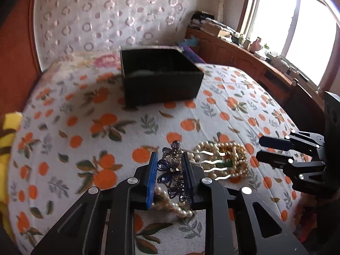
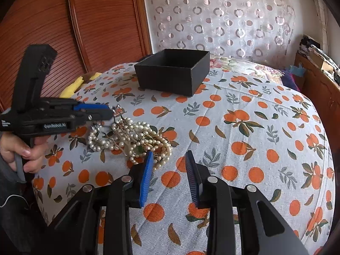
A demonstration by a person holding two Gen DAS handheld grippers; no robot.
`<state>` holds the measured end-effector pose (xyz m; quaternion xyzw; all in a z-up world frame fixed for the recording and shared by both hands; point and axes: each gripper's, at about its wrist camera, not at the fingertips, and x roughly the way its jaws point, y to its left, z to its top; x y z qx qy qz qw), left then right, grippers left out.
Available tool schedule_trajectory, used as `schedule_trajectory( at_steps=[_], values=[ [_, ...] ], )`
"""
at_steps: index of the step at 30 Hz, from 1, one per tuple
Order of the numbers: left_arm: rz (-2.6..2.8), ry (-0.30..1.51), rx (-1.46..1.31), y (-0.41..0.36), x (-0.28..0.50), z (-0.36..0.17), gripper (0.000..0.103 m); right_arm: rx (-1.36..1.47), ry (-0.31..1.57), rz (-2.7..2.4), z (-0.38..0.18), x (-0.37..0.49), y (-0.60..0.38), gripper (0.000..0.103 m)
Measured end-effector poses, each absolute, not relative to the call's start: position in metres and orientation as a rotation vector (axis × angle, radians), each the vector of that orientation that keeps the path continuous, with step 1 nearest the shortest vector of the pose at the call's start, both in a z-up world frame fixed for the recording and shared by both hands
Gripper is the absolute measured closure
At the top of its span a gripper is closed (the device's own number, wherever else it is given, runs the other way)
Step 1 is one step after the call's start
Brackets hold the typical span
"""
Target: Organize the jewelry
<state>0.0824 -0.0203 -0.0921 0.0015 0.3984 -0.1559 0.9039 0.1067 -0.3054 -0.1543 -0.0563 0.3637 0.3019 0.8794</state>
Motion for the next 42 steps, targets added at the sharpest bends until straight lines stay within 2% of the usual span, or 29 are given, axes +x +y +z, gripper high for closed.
schedule_trajectory(
  at_steps=[20,32,38,42],
  values=[
    [-0.159,0.669,0.05,0.009,0.079,-0.058,0.084,-0.169,0.812,0.612,-0.164,0.123,-0.294,0.069],
    [-0.162,0.672,0.048,0.011,0.079,-0.056,0.083,-0.297,0.815,0.517,-0.17,0.141,-0.287,0.07],
    [-0.169,0.677,0.05,0.006,0.077,-0.06,0.083,-0.262,0.833,0.527,-0.17,0.148,-0.302,0.083],
    [-0.166,0.675,0.048,0.006,0.077,-0.06,0.083,-0.268,0.83,0.562,-0.171,0.148,-0.297,0.097]
  ],
)
